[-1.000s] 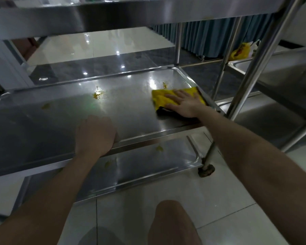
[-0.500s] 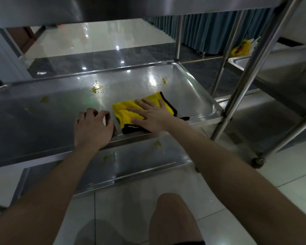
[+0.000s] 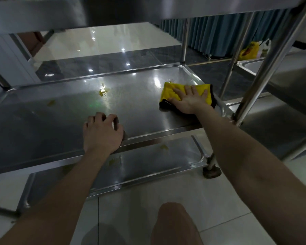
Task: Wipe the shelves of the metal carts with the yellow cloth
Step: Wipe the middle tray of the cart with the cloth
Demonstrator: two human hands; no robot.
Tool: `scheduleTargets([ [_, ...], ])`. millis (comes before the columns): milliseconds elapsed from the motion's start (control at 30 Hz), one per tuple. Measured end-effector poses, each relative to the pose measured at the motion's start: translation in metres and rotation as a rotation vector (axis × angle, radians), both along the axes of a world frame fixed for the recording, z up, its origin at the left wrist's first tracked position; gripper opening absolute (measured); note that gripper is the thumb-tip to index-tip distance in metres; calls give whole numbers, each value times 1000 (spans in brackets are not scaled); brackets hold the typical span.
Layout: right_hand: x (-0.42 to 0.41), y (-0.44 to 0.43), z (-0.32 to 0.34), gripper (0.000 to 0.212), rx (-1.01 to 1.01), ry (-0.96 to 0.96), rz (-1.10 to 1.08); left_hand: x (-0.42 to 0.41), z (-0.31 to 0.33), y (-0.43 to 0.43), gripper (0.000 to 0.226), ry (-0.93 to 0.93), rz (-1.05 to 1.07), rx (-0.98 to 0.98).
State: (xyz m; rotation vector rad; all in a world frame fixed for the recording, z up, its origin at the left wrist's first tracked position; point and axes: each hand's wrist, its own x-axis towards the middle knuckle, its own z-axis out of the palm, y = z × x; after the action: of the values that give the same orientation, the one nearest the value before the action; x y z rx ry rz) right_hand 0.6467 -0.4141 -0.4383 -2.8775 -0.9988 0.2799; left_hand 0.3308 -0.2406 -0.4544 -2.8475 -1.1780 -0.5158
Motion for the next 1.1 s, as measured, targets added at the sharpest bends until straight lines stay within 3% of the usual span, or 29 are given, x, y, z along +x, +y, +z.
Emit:
scheduleTargets([
  [133,-62,43,-6,86,24,12,169,2,-3,5,44,-36,-11,14],
  [300,-147,27,-13,87,47,-15,372,2,-2,2,38,-95,15,-5],
  [400,-178,19,-10,85,66,-57,412,0,6,-6,36,-198,39,-28],
  [533,-186,13,-7,71,75,-77,394,-21,22,-3,27,-330,-93,-78],
  [667,-179,18,-6,74,45,-21,370,-73,35,59,31,-126,-60,-3],
  [833,-165,50,-2,98,1,26,307,-153,24,133,40,123,90,21],
  [1000,-147,126,0,103,-43,26,266,-160,3,138,39,78,94,-32],
  [1100,-157,185,3,96,-58,5,305,-160,2,138,48,17,98,-13],
])
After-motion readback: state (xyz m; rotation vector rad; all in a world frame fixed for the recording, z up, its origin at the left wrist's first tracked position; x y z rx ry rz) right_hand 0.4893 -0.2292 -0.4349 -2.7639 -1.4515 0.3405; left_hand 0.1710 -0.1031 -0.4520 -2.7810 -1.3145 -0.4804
